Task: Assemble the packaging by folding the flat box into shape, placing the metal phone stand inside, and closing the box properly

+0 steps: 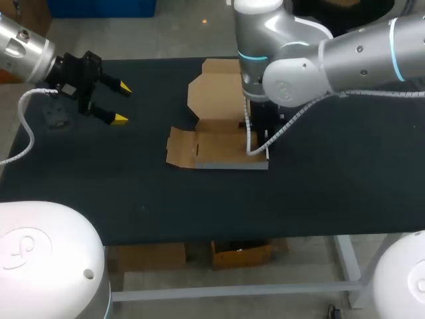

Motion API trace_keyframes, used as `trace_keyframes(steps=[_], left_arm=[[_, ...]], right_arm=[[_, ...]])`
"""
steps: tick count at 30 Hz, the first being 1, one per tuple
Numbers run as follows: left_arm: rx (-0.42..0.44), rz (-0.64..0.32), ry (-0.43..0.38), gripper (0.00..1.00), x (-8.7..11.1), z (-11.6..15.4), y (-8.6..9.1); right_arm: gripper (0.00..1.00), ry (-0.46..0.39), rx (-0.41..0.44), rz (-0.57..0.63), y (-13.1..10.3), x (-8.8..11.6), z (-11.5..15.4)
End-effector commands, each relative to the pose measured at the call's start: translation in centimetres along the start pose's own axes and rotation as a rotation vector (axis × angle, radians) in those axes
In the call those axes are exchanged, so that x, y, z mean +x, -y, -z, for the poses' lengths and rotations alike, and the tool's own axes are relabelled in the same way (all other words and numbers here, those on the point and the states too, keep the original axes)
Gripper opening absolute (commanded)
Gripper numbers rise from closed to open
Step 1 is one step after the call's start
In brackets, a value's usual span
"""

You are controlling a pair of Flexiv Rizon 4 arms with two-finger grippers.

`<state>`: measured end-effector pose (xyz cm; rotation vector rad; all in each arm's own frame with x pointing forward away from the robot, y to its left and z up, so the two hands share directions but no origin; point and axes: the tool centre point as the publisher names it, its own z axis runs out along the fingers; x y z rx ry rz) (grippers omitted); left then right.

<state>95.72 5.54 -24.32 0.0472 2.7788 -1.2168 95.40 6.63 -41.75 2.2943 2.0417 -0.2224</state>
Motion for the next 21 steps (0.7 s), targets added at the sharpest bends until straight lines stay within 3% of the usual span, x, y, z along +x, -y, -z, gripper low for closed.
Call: trace_keyframes(steps=[1,8,21], left_arm=[[-0.002,0.001,-0.003,1.00,-0.04,0.08,0.02],[-0.002,0.001,-0.003,1.00,-0.04,0.08,0.02],[-0.002,0.001,-0.003,1.00,-0.04,0.08,0.02]], right_arm=[[0.00,0.037,0.020,-0.016,-0.56,0.77,-0.08],[0.00,0.098,0.037,-0.076,-0.74,0.91,-0.32],[0.00,0.125,0.024,-0.132,-1.06,0.57,-0.11]])
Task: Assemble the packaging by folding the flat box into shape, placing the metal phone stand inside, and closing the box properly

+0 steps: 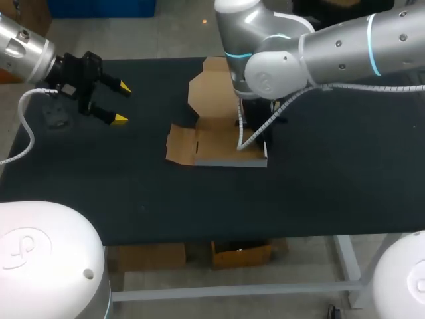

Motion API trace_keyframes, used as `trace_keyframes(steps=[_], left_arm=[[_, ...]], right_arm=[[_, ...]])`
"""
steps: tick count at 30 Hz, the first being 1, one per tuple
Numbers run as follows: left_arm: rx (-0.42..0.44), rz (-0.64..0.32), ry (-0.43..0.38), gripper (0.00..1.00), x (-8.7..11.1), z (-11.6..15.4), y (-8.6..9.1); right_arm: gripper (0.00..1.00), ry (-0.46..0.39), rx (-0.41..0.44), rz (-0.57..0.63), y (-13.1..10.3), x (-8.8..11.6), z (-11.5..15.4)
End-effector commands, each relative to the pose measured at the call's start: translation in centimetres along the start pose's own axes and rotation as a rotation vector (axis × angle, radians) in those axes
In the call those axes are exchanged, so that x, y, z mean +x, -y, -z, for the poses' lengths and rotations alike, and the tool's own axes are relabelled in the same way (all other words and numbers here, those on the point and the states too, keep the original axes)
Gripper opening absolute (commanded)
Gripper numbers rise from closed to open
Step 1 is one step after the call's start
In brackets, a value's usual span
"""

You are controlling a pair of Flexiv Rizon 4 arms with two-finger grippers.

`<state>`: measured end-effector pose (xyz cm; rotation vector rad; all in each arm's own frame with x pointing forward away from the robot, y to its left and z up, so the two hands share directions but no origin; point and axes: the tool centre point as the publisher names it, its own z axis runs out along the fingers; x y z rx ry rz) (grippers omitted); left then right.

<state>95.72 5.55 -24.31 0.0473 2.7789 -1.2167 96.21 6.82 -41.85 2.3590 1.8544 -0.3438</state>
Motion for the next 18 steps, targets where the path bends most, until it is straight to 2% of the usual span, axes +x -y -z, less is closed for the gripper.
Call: trace_keyframes(steps=[1,10,18], left_arm=[[-0.002,0.001,-0.003,1.00,-0.05,0.07,0.02],[-0.002,0.001,-0.003,1.00,-0.05,0.07,0.02],[-0.002,0.001,-0.003,1.00,-0.05,0.07,0.02]], right_arm=[[0.00,0.024,0.004,-0.016,-0.29,0.31,-0.10],[0.00,0.017,0.003,-0.034,-0.42,0.28,-0.28],[0.00,-0.005,-0.051,0.012,-0.31,0.19,-0.20]])
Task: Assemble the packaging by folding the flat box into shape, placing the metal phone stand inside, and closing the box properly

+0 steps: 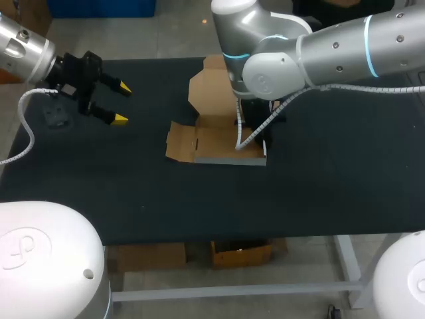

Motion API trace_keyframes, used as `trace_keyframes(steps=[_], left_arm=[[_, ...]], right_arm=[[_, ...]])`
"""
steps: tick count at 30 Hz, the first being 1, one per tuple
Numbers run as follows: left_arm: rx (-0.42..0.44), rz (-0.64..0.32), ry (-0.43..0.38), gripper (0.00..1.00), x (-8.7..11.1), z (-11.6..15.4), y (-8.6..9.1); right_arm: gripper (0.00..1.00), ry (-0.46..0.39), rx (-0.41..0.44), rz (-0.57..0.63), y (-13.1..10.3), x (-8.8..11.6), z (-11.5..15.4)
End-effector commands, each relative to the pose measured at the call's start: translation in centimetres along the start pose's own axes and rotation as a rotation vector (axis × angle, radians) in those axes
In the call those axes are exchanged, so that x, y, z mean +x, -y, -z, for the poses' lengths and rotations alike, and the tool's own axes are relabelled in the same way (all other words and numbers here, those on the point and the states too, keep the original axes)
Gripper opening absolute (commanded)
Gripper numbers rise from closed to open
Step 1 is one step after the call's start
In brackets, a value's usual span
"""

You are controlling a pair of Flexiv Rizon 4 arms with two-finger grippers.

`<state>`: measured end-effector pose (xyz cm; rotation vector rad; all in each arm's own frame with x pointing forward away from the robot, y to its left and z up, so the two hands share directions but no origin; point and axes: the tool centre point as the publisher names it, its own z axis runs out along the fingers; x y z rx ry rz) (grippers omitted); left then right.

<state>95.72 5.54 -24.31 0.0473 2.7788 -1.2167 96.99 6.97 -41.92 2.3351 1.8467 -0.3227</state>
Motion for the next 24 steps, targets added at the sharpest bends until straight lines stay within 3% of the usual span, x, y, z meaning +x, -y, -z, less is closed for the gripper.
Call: trace_keyframes(steps=[1,17,24], left_arm=[[-0.002,0.001,-0.003,1.00,-0.05,0.07,0.02],[-0.002,0.001,-0.003,1.00,-0.05,0.07,0.02],[-0.002,0.001,-0.003,1.00,-0.05,0.07,0.02]], right_arm=[[0.00,-0.009,-0.022,0.011,0.44,-0.15,-0.23],[0.00,0.041,-0.013,0.003,0.01,0.00,-0.52],[0.00,-0.102,-0.010,0.097,0.33,-0.05,-0.69]])
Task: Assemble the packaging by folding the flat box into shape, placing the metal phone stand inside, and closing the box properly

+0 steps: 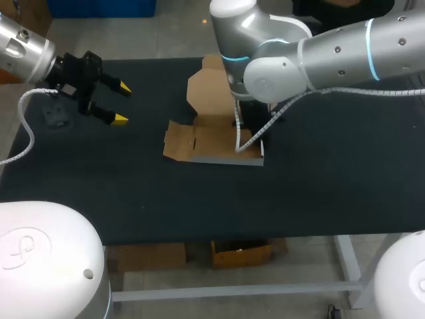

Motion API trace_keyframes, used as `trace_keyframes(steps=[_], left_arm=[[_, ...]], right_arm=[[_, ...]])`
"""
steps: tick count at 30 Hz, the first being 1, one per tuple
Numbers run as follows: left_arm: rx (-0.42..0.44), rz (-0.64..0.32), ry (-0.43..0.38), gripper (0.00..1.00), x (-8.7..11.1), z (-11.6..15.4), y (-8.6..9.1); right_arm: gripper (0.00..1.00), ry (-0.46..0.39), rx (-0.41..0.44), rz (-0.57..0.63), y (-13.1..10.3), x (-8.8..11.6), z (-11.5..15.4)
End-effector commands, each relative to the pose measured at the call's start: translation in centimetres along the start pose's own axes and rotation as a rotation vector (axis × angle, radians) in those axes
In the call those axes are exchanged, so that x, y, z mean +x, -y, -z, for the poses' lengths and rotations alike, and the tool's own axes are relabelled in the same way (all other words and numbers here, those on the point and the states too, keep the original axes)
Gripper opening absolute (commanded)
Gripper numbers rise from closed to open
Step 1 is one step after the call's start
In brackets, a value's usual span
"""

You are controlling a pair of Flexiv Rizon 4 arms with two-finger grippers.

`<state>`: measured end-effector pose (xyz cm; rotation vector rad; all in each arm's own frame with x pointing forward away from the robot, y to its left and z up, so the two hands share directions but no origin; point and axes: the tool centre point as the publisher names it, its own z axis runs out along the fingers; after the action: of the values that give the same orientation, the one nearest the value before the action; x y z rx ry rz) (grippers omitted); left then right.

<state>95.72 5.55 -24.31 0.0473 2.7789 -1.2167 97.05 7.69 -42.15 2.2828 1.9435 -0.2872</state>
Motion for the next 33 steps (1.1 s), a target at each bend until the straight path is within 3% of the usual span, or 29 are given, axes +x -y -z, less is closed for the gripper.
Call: trace_keyframes(steps=[1,10,20,33], left_arm=[[-0.002,0.001,-0.003,1.00,-0.1,0.1,0.0],[-0.002,0.001,-0.003,1.00,-0.1,0.1,0.0],[-0.002,0.001,-0.003,1.00,-0.1,0.1,0.0],[-0.002,0.001,-0.003,1.00,-0.1,0.1,0.0]], right_arm=[[0.00,-0.076,0.001,0.029,0.4,-0.9,-0.6],[0.00,-0.053,0.044,0.041,1.1,-0.8,-0.4],[0.00,-0.136,0.058,0.105,1.8,-0.6,-0.8],[0.00,-0.091,0.100,0.102,2.2,-0.7,-0.2]])
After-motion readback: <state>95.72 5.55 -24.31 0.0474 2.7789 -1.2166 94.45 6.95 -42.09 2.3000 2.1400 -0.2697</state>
